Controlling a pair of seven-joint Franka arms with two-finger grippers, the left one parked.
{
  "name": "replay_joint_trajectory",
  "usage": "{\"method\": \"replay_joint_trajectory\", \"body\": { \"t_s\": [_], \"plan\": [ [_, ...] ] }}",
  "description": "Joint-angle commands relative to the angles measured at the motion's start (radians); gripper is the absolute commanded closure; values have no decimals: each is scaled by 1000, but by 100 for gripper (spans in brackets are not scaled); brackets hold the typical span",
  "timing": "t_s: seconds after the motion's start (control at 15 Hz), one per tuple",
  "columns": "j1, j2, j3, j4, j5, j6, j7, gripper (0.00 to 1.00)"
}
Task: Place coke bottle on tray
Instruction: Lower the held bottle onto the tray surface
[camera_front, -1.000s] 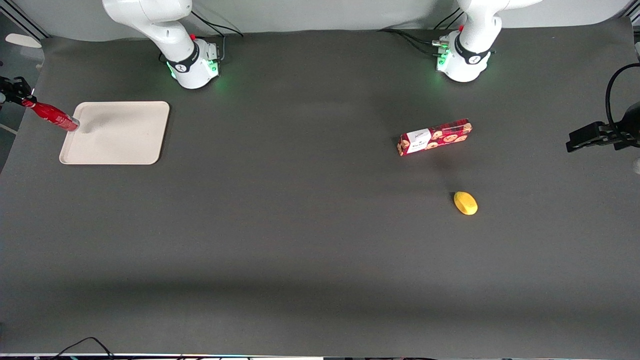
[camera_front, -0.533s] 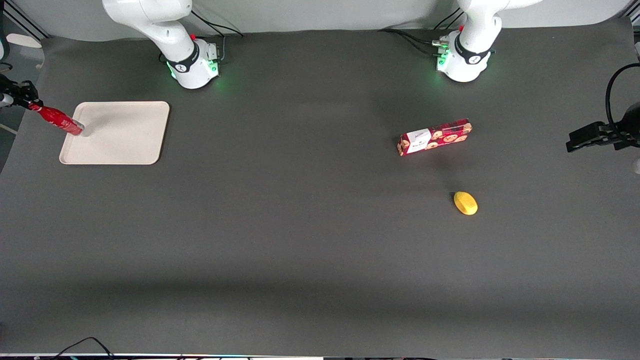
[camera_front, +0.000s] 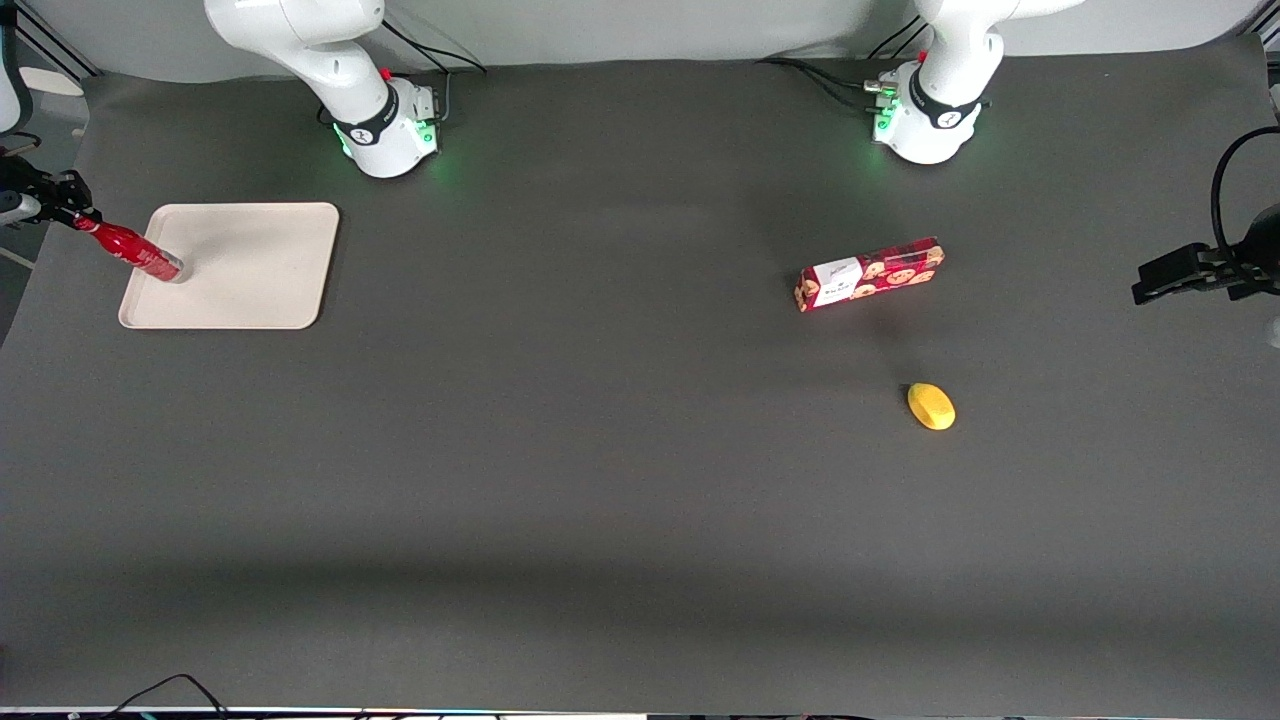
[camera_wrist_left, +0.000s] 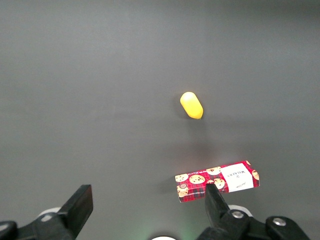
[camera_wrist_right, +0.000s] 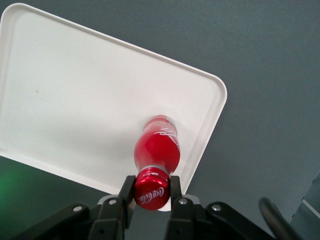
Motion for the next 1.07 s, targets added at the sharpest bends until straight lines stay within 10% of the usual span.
{"method": "replay_joint_trajectory", "body": {
  "t_s": [0.0, 0.53, 0.8, 1.0],
  "plan": [
    [16, -25, -27, -4, 17, 22, -29, 100],
    [26, -11, -61, -4, 64, 41, -99, 100],
    [37, -7, -61, -3, 71, 39, -98, 4],
    [40, -4, -61, -1, 71, 33, -98, 0]
  ]
}}
